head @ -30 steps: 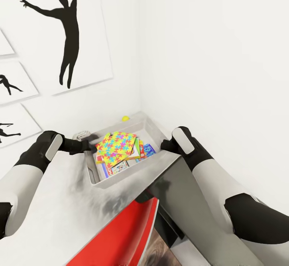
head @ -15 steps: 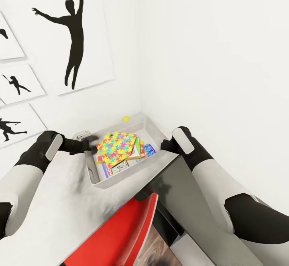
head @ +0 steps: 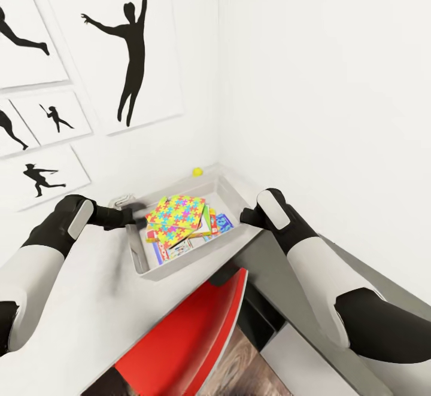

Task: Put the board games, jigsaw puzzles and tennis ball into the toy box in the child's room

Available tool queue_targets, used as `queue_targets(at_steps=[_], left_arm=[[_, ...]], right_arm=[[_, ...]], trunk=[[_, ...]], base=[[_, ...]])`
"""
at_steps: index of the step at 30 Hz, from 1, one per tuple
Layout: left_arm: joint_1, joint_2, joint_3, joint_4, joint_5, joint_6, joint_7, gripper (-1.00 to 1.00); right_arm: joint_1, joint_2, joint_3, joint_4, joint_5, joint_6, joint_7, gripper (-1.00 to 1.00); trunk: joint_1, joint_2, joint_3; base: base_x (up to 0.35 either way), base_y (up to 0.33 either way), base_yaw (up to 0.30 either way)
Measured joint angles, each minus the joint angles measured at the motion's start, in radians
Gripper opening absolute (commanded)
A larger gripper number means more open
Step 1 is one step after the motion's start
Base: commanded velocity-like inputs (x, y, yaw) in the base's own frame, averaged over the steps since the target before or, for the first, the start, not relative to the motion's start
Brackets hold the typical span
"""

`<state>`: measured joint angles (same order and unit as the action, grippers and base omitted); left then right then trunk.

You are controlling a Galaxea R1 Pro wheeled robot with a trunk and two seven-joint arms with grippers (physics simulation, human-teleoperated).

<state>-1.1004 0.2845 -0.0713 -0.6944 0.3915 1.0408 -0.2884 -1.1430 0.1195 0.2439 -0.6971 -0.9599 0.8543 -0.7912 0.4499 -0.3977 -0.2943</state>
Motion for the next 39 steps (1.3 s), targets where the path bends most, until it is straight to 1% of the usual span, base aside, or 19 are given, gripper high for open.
queue_targets(at_steps=[10, 18, 39], left_arm=[[0.000, 0.000, 0.000, 0.000, 0.000, 0.000, 0.000, -1.00], [0.000, 0.000, 0.000, 0.000, -0.001, 0.000, 0.000, -1.00], [0.000, 0.000, -0.001, 0.000, -0.001, 0.000, 0.000, -1.00]], right_arm=[[0.000, 0.000, -0.001, 0.000, 0.001, 0.001, 0.000, -1.00], [0.000, 0.001, 0.000, 0.000, 0.005, 0.002, 0.000, -1.00], [0.000, 0.001, 0.002, 0.000, 0.010, 0.005, 0.000, -1.00]], trunk=[[0.000, 0.000, 0.000], [0.000, 0.000, 0.000], [0.000, 0.000, 0.000]], base=[[-0.223, 0.212, 0.000], [-0.228, 0.208, 0.063], [-0.236, 0.204, 0.146]])
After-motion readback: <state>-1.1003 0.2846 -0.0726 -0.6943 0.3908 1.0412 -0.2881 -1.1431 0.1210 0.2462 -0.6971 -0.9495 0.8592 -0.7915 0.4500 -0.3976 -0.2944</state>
